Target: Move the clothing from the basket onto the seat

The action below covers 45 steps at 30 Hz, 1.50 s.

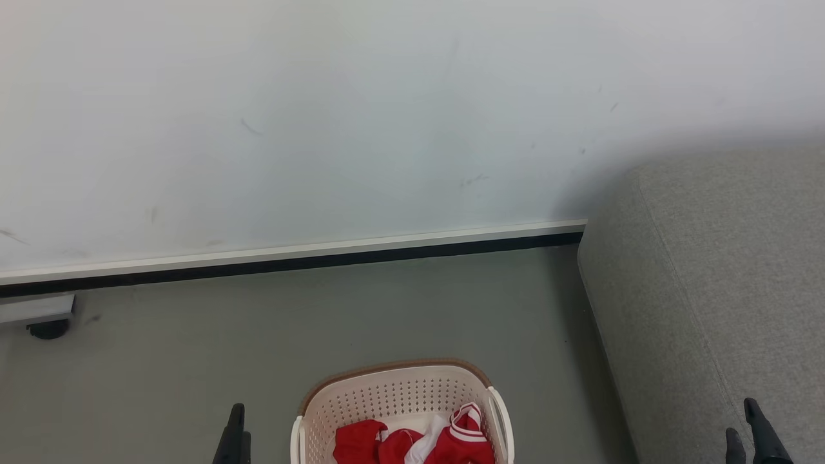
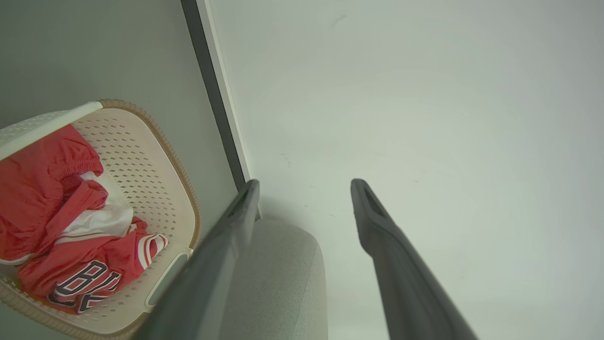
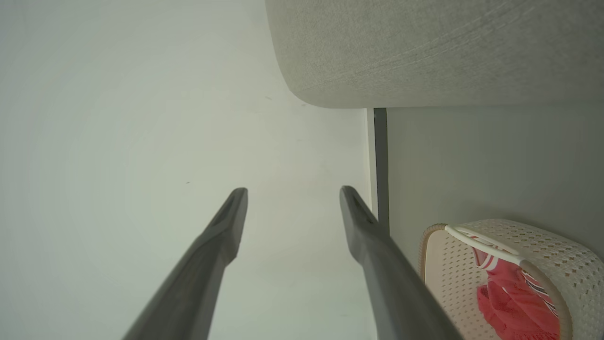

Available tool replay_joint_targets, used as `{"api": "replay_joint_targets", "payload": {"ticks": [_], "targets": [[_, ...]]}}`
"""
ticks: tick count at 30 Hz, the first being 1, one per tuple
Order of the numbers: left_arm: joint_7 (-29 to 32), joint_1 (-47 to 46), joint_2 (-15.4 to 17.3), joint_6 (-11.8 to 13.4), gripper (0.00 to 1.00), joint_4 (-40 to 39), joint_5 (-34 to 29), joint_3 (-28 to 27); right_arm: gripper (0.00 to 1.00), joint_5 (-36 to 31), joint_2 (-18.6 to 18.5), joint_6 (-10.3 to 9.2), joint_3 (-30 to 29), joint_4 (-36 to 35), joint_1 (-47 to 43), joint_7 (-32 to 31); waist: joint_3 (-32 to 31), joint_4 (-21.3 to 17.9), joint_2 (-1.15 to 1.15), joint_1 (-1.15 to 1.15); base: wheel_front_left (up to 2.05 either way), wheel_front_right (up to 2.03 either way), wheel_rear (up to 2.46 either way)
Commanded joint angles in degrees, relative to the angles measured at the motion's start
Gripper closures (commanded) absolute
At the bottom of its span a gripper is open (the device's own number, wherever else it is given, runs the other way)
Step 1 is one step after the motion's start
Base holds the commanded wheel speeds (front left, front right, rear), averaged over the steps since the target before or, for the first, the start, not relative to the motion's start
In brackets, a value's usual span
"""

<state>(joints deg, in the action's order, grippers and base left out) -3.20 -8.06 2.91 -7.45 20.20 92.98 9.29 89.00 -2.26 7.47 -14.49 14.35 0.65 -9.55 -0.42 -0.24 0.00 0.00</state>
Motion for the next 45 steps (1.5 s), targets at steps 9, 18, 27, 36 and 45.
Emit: {"api": "replay_joint_targets", "payload": {"ticks": [9,18,27,36,45], "targets": [[-1.90,0.55,0.47,-0.01,0.00,-2.50,-10.54,-0.81,0.00,-10.32,-0.78,0.01,3.28,-1.19,0.41,3.39,-0.36,-0.09,0.00,0.00,0.00,0.00,0.00],[-4.28,3.18,-0.06,-0.02,0.00,-10.19,-30.18,-3.93,0.00,-30.65,-1.55,0.01,11.28,-3.85,0.52,8.46,-0.90,-0.35,0.00,0.00,0.00,0.00,0.00],[-5.41,4.56,-0.06,-0.02,0.00,-12.94,-41.05,-3.49,0.00,-41.44,-2.22,0.02,15.41,-6.07,0.50,10.85,-1.20,-0.46,0.00,0.00,0.00,0.00,0.00],[-6.43,5.62,-0.05,1.36,0.00,-15.96,-50.19,-3.33,0.00,-48.67,-2.67,0.02,19.00,-6.97,0.49,13.00,-1.48,-0.61,0.00,0.00,0.00,0.00,0.00],[-7.33,6.69,-0.04,2.05,0.00,-17.66,-56.14,-3.43,0.00,-52.79,-3.64,0.02,23.85,-7.75,0.52,14.98,-1.92,-0.65,0.00,0.00,0.00,0.00,0.00]]}}
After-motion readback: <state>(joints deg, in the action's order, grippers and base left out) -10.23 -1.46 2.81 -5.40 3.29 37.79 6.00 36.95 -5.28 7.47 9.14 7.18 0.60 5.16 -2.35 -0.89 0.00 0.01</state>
